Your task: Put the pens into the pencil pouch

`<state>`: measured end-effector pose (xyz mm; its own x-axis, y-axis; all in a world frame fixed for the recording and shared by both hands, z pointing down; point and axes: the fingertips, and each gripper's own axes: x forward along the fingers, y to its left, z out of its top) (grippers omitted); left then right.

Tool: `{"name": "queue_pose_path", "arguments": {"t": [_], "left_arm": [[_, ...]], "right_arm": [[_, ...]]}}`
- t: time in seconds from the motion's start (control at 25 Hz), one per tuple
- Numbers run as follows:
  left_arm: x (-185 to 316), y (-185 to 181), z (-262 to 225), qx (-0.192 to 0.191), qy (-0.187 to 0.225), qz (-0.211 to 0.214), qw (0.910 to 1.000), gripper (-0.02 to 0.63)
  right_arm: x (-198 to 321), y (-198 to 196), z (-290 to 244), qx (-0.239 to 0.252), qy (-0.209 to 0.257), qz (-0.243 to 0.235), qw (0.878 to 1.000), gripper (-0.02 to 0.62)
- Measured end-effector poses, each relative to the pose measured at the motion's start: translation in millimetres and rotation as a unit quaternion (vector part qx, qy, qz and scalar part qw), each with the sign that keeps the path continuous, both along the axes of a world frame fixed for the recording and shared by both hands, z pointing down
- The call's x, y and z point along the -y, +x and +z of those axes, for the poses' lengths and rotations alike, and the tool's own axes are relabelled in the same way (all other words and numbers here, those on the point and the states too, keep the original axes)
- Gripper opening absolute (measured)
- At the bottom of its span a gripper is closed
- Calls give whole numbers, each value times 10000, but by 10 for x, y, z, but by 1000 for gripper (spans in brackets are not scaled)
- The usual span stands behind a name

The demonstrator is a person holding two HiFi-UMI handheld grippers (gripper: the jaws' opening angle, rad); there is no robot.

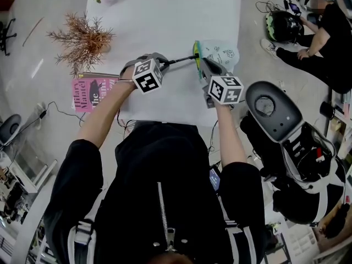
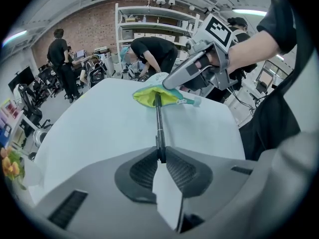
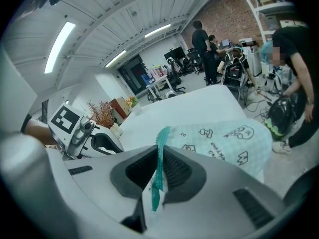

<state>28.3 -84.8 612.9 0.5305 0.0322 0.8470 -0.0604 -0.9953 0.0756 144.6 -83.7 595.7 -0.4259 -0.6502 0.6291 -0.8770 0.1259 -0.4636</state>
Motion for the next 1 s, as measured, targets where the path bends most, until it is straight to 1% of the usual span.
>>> {"name": "queue_pose_path", "arguments": {"t": [0.4, 0.64, 1.0], "left_arm": [[-100, 279, 30, -23, -50, 195, 9998, 71], [-155, 407, 37, -19, -59, 408, 9991, 71], [-185, 628, -31, -263, -208, 461, 9984, 71]], "right_arm": [[-35, -26, -57, 21, 31, -34, 10000, 41], [-48, -56, -89, 70, 41, -22, 10000, 41], [-57, -138, -84, 172, 28, -8, 9998, 41]]}}
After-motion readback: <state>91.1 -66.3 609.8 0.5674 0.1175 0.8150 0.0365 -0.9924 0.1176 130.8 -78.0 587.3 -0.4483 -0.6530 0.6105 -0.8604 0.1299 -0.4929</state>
